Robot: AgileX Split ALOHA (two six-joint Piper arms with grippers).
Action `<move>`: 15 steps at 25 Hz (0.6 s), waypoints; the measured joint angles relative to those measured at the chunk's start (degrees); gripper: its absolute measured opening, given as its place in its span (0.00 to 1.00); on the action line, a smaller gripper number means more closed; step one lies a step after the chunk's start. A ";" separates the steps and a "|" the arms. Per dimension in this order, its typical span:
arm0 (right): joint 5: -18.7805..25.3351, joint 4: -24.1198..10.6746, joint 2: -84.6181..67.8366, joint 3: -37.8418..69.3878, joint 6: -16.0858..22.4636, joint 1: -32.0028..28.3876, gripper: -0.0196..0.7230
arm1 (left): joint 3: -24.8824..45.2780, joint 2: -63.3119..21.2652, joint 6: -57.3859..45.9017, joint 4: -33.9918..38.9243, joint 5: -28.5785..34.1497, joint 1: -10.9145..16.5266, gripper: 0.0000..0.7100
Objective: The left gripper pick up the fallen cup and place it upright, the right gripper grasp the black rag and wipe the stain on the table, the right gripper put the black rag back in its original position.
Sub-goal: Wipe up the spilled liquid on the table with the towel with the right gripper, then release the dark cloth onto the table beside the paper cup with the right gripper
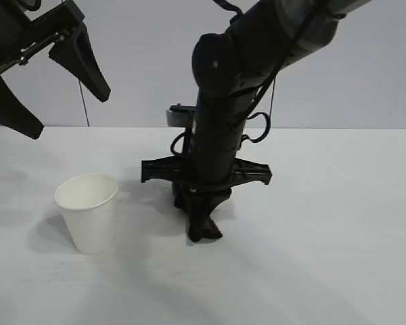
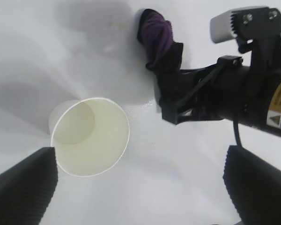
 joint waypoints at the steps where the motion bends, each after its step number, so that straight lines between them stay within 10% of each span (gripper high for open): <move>1: 0.86 -0.21 -0.13 0.00 -0.18 -0.63 0.12 | 0.00 0.00 0.00 0.00 0.00 0.00 0.98; 6: 4.13 2.76 -0.42 0.00 -2.77 -0.93 0.18 | 0.00 0.00 0.00 0.00 0.00 0.00 0.98; 10: 8.54 4.51 -2.24 0.06 -5.75 -0.93 0.63 | 0.00 0.00 0.00 0.00 0.00 0.00 0.98; 15: 11.54 3.71 -9.26 0.06 -6.71 -2.26 0.80 | 0.00 0.00 0.00 0.00 0.00 0.00 0.98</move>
